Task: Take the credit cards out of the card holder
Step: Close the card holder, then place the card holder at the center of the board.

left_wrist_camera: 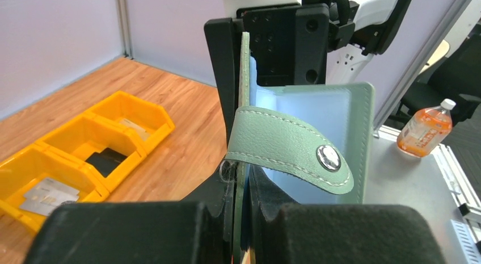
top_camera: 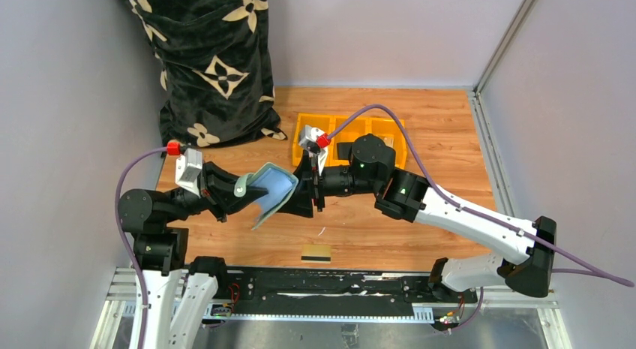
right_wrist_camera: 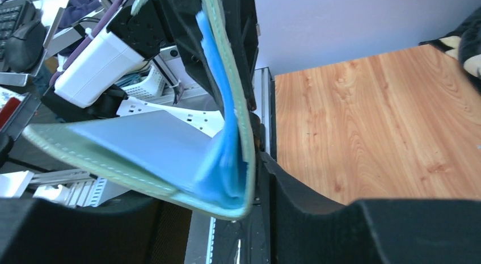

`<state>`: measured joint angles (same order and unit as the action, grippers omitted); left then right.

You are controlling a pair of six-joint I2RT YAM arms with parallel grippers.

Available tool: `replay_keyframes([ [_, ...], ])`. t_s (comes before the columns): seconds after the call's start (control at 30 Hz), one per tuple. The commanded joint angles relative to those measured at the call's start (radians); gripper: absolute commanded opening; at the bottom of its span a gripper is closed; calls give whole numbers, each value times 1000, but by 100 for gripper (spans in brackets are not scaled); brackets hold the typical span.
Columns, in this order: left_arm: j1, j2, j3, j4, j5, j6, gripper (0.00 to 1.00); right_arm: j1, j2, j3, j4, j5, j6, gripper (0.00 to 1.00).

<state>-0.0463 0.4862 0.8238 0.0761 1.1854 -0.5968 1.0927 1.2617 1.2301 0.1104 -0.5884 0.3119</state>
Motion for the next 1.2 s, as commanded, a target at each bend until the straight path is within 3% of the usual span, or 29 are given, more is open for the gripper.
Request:
replay_keyframes([
  [0.0, 2, -28, -35, 17, 9, 50, 8, 13, -16, 15, 66, 92, -38, 45],
  [0.2, 2, -37, -54, 18, 23, 81, 9, 13, -3, 36, 91, 82, -30, 39],
  [0.33, 1, -35, -71, 19, 29, 101, 13, 13, 8, 37, 96, 76, -15, 20],
  [0.43, 2, -41, -83, 19, 30, 121, 24, 13, 2, 33, 102, 84, 7, 3],
  [0.5, 2, -48, -82, -31, 19, 183, 38, 9, -7, 32, 82, 116, 10, 0],
  [0.57, 2, -39, 11, -420, -84, 512, 63, -9, -15, 32, 39, 148, 9, 0],
  [0.63, 2, -6, 72, -617, -166, 745, 96, -42, -23, 26, -21, 175, 12, 0],
  [0.67, 2, 14, 99, -699, -236, 850, 99, -61, -24, 18, -55, 193, 15, 0],
  [0.77, 1, 70, 131, -799, -409, 977, 100, -134, -13, -23, -151, 199, 27, 0],
  [1.0, 2, 160, 98, -796, -701, 879, 100, -272, 73, -207, -188, 198, 101, 0],
  [1.17, 2, 279, 100, -854, -868, 882, 100, -312, 220, -258, -185, 162, 132, 0],
])
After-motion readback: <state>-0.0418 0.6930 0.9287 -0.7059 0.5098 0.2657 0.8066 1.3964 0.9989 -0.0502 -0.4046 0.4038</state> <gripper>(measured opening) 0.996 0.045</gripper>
